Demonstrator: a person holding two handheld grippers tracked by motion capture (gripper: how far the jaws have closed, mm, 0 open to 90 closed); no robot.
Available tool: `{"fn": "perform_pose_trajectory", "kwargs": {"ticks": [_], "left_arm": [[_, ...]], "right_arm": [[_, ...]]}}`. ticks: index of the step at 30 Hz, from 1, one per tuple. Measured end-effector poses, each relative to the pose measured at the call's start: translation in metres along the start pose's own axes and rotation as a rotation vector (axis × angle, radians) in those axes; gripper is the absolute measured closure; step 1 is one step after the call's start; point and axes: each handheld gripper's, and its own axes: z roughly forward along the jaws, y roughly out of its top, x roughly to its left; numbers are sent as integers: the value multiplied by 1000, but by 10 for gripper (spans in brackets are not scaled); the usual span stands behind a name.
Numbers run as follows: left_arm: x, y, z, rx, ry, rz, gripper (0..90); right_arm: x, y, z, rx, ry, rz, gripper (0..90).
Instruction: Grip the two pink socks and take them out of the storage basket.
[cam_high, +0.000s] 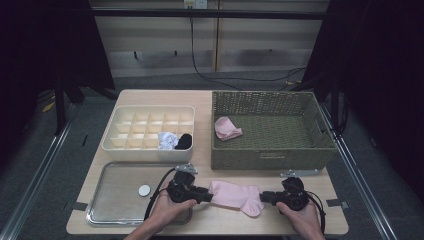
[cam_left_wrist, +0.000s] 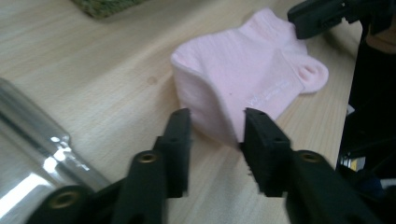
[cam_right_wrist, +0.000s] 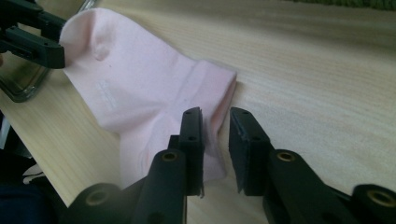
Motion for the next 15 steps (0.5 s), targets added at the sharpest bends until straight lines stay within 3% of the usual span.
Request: {"fn": "perform_pose_trajectory", "kwargs": {"ticks": [7, 12, 15], "left_arm": [[1, 1, -11, -17, 3, -12, 488], [3, 2, -22, -16, 38, -4, 454], [4, 1, -28, -4, 71, 21, 447]], "right_arm": [[1, 3, -4, -33, 15, 6, 644], [4, 6, -9, -60, 35, -2, 564], [6, 8, -11, -63, 48, -7, 557]]}}
